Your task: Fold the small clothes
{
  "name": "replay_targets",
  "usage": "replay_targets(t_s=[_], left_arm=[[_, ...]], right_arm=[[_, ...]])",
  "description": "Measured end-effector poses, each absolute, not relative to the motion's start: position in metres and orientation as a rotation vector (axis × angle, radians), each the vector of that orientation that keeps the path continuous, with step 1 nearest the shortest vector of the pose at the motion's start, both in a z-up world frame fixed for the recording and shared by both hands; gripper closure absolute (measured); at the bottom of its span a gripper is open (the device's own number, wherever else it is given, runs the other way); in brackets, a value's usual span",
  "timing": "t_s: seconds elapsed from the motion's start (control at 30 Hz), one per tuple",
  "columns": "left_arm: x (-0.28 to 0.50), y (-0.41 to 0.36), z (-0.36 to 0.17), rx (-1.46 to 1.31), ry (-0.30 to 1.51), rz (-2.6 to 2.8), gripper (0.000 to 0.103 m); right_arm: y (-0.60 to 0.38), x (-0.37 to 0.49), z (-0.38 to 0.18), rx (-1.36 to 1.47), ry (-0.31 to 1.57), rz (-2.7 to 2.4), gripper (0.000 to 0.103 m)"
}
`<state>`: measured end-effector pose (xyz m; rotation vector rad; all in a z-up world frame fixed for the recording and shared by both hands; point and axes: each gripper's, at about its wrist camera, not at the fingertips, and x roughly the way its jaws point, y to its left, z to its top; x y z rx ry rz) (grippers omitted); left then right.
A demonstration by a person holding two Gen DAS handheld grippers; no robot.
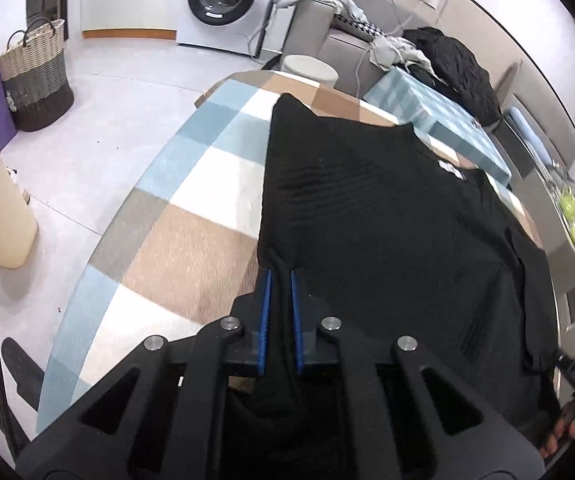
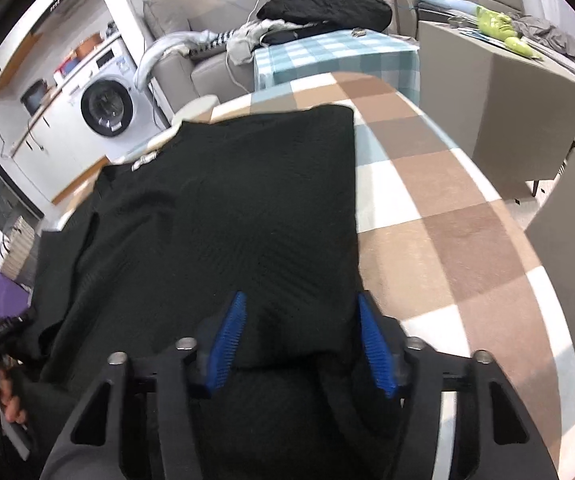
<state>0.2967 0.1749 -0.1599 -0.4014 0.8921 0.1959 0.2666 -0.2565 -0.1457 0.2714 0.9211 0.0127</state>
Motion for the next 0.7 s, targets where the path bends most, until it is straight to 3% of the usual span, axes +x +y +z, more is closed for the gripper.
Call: replay_targets(t_s=[0.1, 0.2, 0.37, 0.47, 0.5, 0.6, 0.67, 0.7], left_arm=[[0.304, 0.176, -0.156, -0.392, 0.875, 0.2, 0.096], [0.312, 0.174, -0.152, -0.386, 0.868, 0.2, 0.096], [0.306, 0.169, -0.144, -0.332, 0.869, 0.189, 0.096], [0.29, 0.165, -0.135, -0.302, 0.866, 0.178, 0.096], [0.282, 0.162, -0.131, -0.282, 0.86, 0.173, 0.095], [0.255, 0.158, -0.118, -0.231, 0.847, 0.161, 0.08], [0.233, 0.155, -0.109, -0.202, 0.826, 0.16, 0.047], [0.222, 0.154, -0.105, -0.192, 0.814, 0.161, 0.04]], right_arm=[[-0.256, 0.271, -0.149, 0.224, 0.914, -0.023, 0.076], [-0.261, 0.274, -0.15, 0.227, 0.912, -0.033, 0.085], [-0.268, 0.273, -0.145, 0.272, 0.905, -0.043, 0.08], [-0.268, 0.261, -0.141, 0.289, 0.908, -0.017, 0.067], [-0.267, 0.257, -0.139, 0.292, 0.903, -0.007, 0.058], [-0.265, 0.242, -0.13, 0.29, 0.879, 0.023, 0.052], [-0.263, 0.231, -0.123, 0.277, 0.869, 0.048, 0.048], [-0.262, 0.225, -0.119, 0.273, 0.86, 0.068, 0.041]])
